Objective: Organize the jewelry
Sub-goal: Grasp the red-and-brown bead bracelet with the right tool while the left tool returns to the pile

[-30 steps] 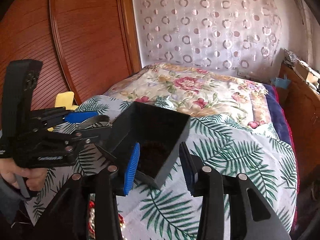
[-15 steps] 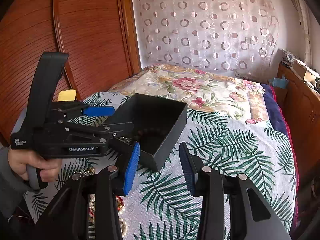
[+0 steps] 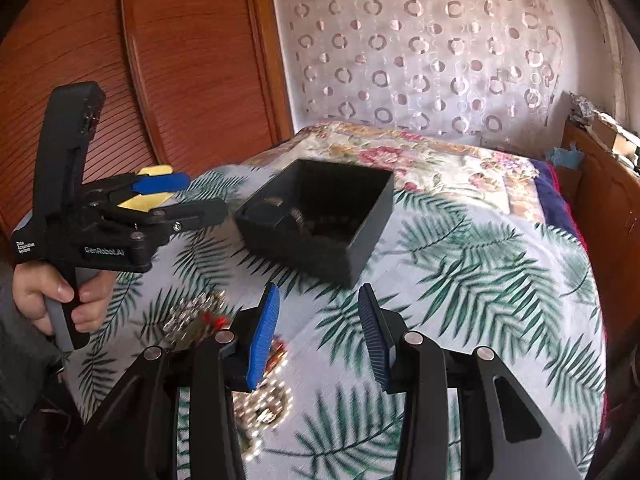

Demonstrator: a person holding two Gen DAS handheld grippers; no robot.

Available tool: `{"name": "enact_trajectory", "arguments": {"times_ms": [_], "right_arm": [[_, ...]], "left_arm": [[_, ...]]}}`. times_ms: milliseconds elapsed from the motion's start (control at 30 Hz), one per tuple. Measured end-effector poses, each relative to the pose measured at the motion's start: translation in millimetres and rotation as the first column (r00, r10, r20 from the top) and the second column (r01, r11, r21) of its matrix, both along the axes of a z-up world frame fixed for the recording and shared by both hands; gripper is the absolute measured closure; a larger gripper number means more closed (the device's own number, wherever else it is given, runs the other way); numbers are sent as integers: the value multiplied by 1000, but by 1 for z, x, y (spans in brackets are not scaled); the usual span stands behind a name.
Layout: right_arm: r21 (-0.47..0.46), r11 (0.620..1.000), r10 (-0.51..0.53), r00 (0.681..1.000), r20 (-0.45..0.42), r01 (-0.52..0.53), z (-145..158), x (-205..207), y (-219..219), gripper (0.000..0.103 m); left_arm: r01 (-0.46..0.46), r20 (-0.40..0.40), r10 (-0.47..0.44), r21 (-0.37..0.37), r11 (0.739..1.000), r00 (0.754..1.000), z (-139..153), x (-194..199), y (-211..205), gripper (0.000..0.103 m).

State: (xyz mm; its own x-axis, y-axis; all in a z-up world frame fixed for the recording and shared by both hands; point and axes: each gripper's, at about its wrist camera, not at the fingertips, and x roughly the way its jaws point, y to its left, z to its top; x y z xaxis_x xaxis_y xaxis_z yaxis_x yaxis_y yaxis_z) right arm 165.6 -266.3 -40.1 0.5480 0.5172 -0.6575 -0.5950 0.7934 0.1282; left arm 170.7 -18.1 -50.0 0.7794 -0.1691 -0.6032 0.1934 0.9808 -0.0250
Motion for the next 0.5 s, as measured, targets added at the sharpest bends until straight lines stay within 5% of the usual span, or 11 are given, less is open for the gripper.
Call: {"name": "enact_trajectory", "arguments": {"times_ms": [133, 300, 500], "right_arm": [[-13, 1000, 26, 999, -45, -27, -16, -6, 8, 59], [-31, 999, 27, 993, -113, -31, -36, -5, 15, 76], [-17, 999, 34, 984, -176, -37, -45, 0, 22, 81]], "left_arm": [[-10, -1, 10, -3, 1000, 1000, -11, -22, 8, 8], [-17, -22, 16, -9, 1000, 1000, -25, -44, 18, 8], [-35, -43, 33, -36, 999, 999, -36, -63, 32, 8]]}}
